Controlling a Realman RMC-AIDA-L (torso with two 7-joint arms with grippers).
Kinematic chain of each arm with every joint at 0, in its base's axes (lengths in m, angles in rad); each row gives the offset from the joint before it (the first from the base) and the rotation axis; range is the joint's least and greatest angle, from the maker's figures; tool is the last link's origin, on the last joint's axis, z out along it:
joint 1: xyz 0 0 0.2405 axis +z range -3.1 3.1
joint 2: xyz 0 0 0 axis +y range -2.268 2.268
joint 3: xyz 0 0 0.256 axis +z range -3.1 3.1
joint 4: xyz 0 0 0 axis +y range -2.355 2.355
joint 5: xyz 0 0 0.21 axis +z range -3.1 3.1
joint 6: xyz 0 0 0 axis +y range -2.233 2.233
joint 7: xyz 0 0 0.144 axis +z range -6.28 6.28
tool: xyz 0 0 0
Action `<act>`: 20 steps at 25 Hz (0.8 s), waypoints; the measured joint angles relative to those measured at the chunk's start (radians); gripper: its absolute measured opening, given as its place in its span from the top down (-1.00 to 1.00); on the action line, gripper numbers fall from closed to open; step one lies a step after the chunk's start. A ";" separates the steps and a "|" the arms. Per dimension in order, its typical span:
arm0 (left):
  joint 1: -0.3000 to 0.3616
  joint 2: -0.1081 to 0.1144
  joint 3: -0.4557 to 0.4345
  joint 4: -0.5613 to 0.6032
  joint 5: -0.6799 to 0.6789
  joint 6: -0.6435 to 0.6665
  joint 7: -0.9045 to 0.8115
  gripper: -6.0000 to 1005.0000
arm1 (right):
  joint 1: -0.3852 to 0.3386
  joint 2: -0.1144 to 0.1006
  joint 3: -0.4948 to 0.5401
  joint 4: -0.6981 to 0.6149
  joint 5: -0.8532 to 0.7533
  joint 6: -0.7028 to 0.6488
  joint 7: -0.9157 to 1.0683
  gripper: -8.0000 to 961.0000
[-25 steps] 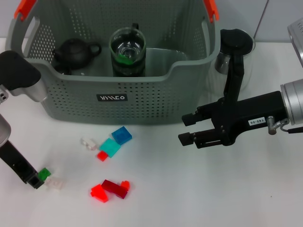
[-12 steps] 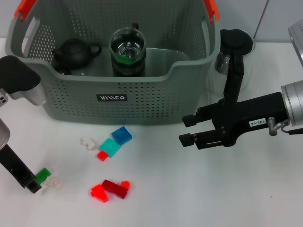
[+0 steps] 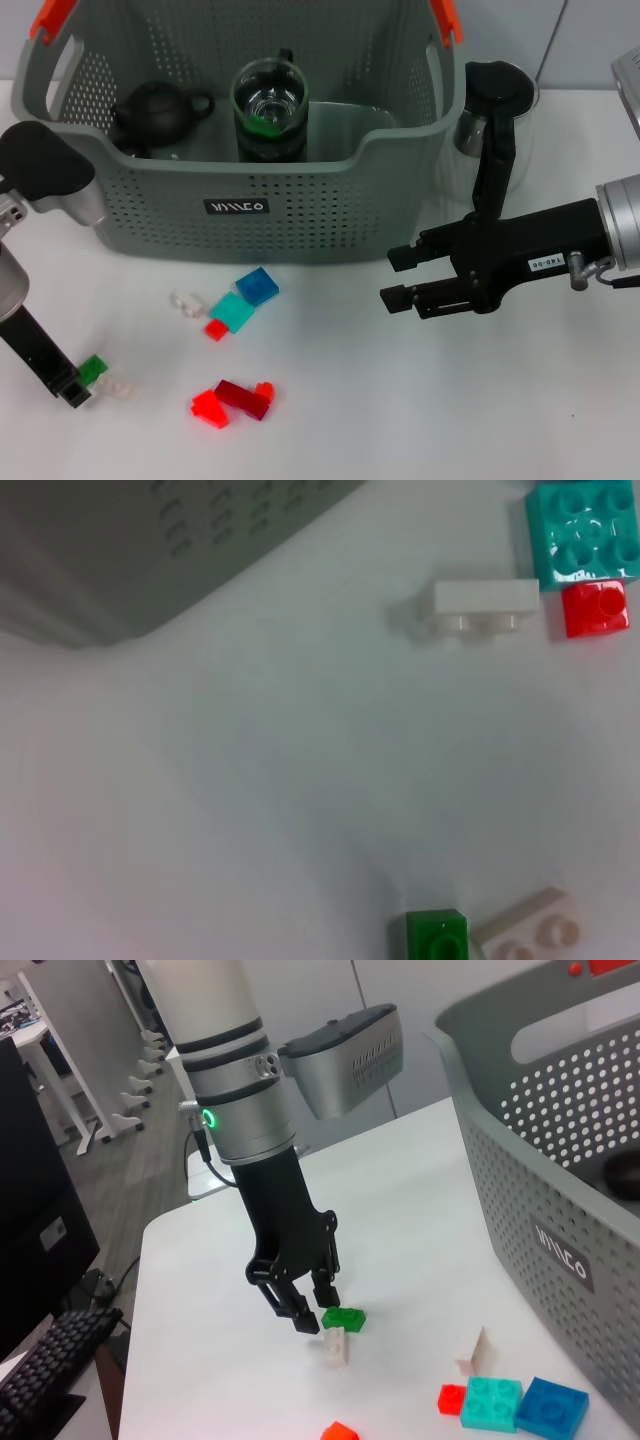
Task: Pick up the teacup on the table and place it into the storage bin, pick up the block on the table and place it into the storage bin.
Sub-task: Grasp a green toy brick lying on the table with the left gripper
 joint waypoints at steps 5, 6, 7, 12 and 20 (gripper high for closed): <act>-0.003 0.000 0.013 -0.001 0.000 -0.011 -0.007 0.34 | -0.002 0.000 0.000 0.000 0.000 0.000 0.000 -0.27; -0.003 0.000 0.017 -0.001 0.000 -0.013 -0.008 0.35 | -0.002 0.000 0.000 0.000 0.000 0.000 0.000 -0.27; -0.004 0.000 0.022 -0.001 0.000 -0.014 -0.009 0.35 | -0.002 0.000 0.000 0.000 0.000 0.000 0.000 -0.27; -0.009 0.000 0.040 0.000 0.000 -0.019 -0.014 0.37 | -0.002 0.000 0.000 0.000 0.000 0.000 0.000 -0.28; -0.014 -0.005 0.043 0.016 -0.002 -0.018 -0.013 0.40 | -0.002 0.000 0.000 0.000 0.000 0.000 -0.002 -0.27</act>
